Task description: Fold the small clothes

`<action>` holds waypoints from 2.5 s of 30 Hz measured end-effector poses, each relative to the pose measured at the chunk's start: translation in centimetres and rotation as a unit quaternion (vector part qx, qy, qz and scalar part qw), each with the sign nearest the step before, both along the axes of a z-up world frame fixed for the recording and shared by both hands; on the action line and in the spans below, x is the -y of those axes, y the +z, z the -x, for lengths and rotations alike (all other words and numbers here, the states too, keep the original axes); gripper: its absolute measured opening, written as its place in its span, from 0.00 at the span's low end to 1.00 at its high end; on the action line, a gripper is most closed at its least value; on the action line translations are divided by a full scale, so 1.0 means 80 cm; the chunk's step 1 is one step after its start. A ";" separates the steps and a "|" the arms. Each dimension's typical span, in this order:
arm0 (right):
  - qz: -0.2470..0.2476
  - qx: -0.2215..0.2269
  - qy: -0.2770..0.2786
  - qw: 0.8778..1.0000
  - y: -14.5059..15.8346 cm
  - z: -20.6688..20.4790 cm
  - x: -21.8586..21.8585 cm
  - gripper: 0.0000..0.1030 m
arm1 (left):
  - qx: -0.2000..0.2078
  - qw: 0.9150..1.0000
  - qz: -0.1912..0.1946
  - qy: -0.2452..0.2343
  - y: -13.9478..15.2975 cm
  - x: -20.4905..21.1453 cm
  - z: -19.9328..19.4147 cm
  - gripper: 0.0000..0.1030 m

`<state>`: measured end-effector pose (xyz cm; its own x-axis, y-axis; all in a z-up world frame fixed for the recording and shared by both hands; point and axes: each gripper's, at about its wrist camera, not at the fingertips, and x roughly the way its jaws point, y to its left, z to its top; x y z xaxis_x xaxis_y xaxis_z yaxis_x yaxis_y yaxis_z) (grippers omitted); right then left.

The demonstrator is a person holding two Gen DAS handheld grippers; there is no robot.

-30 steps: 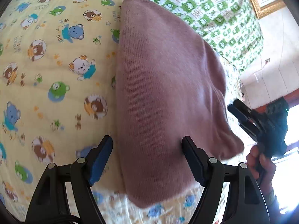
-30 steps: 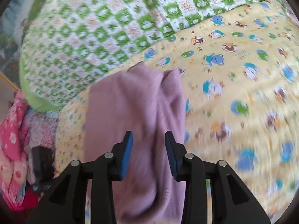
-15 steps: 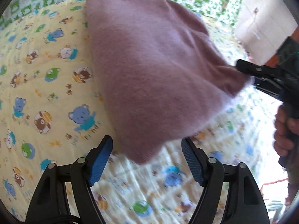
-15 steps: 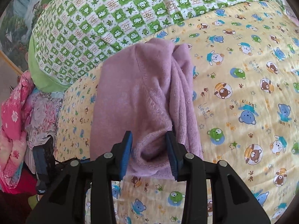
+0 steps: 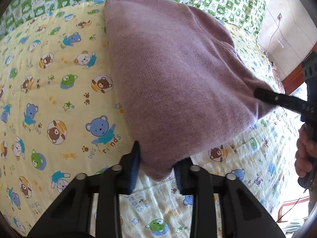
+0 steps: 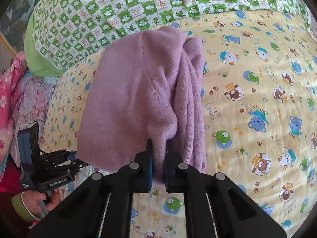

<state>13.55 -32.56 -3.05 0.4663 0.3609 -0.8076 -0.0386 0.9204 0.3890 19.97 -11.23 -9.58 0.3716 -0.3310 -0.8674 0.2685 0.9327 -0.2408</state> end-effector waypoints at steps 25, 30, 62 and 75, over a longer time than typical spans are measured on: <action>-0.040 -0.011 -0.059 0.997 -0.049 0.037 0.039 0.12 | -0.039 0.999 0.031 -0.005 -0.018 -0.018 0.001 0.27; -0.027 -0.011 -0.076 0.997 -0.022 0.035 0.046 0.47 | -0.048 0.997 0.052 -0.015 -0.003 -0.039 0.016 0.32; -0.178 -0.013 -0.178 0.968 -0.065 -0.143 0.088 0.26 | -0.067 0.979 0.167 0.099 0.012 -0.084 -0.160 0.73; -0.102 -0.034 -0.119 0.987 -0.057 -0.146 0.054 0.86 | -0.118 0.968 0.195 0.107 -0.025 -0.064 -0.183 0.79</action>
<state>25.22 -36.89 -7.65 0.5049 0.4058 -0.7619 0.2027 0.8022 0.5616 34.59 -6.13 -11.56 0.2735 -0.5880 -0.7612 -0.0260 0.7866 -0.6169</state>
